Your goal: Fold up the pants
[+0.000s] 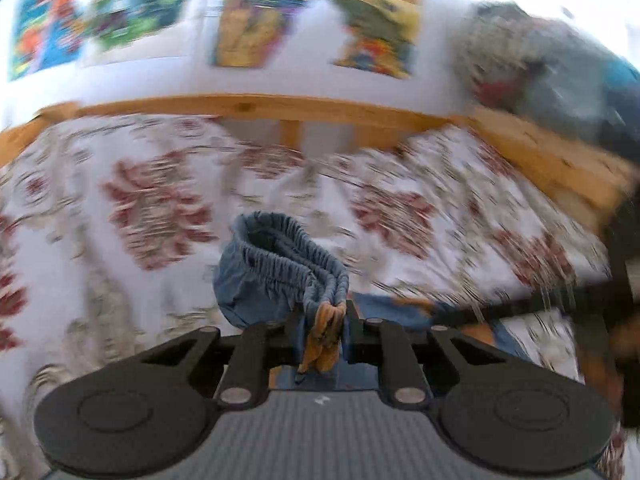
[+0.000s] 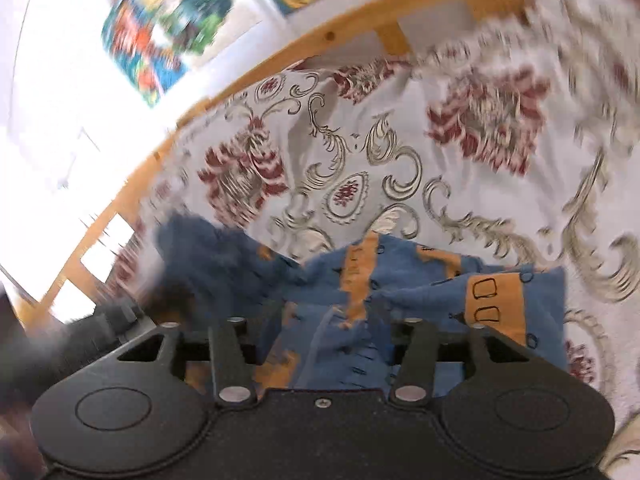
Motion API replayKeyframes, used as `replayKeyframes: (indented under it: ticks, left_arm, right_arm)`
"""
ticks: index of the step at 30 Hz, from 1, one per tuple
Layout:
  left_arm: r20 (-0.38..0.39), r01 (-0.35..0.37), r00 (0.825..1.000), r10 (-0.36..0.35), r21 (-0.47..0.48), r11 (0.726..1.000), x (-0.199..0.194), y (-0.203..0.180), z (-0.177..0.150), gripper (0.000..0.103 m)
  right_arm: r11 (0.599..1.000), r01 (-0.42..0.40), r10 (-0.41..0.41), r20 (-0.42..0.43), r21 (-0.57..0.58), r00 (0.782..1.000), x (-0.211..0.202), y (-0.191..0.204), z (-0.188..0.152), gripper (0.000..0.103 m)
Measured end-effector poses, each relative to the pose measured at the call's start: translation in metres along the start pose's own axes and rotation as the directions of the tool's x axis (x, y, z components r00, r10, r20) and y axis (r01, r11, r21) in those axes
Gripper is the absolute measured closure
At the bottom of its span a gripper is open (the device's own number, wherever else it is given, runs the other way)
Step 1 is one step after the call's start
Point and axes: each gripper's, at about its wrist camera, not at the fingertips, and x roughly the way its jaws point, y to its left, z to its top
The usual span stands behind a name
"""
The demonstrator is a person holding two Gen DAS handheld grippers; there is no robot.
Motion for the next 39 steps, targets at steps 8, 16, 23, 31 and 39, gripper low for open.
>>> replayKeyframes:
  ticks: [8,16,23,31,39]
  left_arm:
    - [-0.072,0.040,0.997,-0.027,0.181,0.983,0.021,-0.066,-0.022,0.085]
    - [-0.063,-0.009,0.998,0.027,0.269,0.963,0.023,-0.089,-0.032,0.085]
    - [-0.011,-0.024,1.000,0.028,0.259,0.966,0.007,-0.097,-0.018,0.085]
    - [-0.006,0.044,0.999,-0.045,0.263,0.964,0.016,-0.139,-0.002,0.085]
    - [-0.057,0.100,0.995,-0.087,0.310,0.945,0.044,-0.186,-0.015,0.085]
  right_arm:
    - [0.995,-0.013,-0.001,-0.142,-0.098,0.990,0.031,0.024,0.044,0.028]
    - [0.984,0.049,-0.078,-0.163,-0.173,0.984,0.039,0.032,0.036,0.089]
    - [0.984,-0.006,-0.015,-0.113,-0.180,0.993,0.015,0.038,0.046,0.092]
    - [0.974,0.037,-0.059,-0.095,-0.223,0.994,-0.026,0.019,0.057,0.092]
    - [0.974,0.105,-0.124,-0.082,-0.202,0.989,-0.052,-0.030,0.044,0.092]
